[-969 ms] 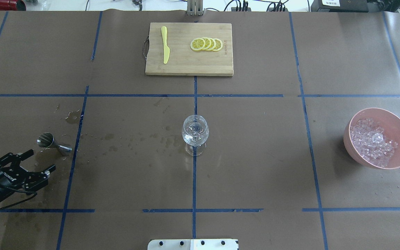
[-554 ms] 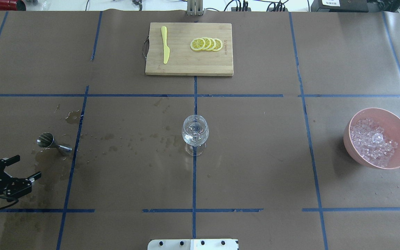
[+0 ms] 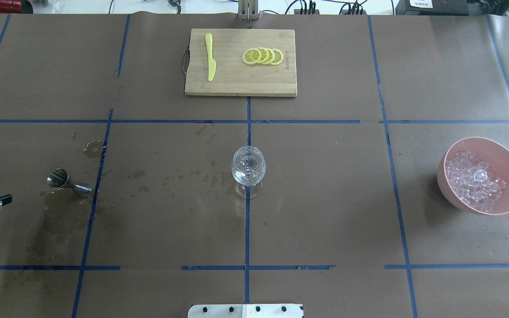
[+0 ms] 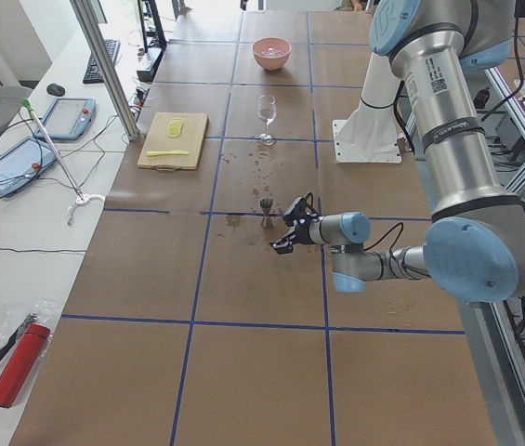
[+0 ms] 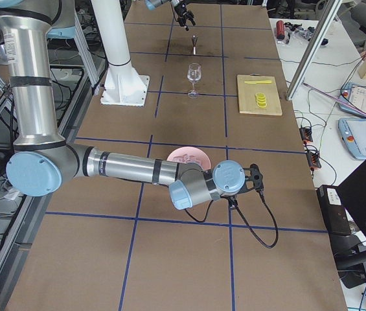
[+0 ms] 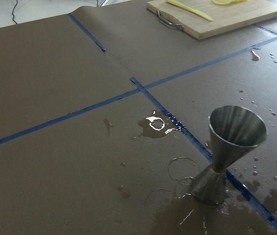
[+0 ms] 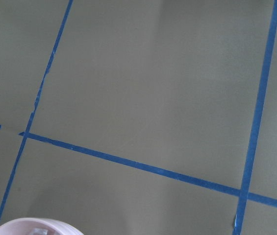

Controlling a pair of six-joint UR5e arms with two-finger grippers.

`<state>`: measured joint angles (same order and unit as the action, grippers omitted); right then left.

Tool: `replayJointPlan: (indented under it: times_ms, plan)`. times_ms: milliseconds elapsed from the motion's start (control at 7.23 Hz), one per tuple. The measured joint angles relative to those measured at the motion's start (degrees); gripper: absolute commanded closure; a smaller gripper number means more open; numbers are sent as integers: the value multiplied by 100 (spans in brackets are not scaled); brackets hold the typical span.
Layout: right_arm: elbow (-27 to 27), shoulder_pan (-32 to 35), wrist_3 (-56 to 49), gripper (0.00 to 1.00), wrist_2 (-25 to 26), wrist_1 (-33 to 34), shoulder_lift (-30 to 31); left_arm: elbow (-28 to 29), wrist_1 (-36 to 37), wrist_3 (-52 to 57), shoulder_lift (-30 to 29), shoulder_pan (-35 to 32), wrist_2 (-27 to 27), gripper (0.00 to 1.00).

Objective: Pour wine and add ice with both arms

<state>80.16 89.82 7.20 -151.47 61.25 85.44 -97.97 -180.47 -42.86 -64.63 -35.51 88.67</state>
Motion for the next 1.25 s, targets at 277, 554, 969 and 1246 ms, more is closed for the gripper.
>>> replayJointPlan:
  times_ms: [277, 554, 969, 1246]
  plan:
    - [95, -41, 11, 0, 426, 21, -20, -11, 675, 111, -351, -1743, 2054, 0]
    - [179, -225, 66, 0, 776, 65, -25, -93, 1341, 278, -591, -2726, 3542, 0]
    - [494, -660, 861, 0, 976, 85, 79, -739, 2861, 148, -928, -3397, 4707, 0]
    - [987, -1042, 1635, 0, 1017, 88, 325, -981, 3273, -5, -883, -3626, 4781, 0]
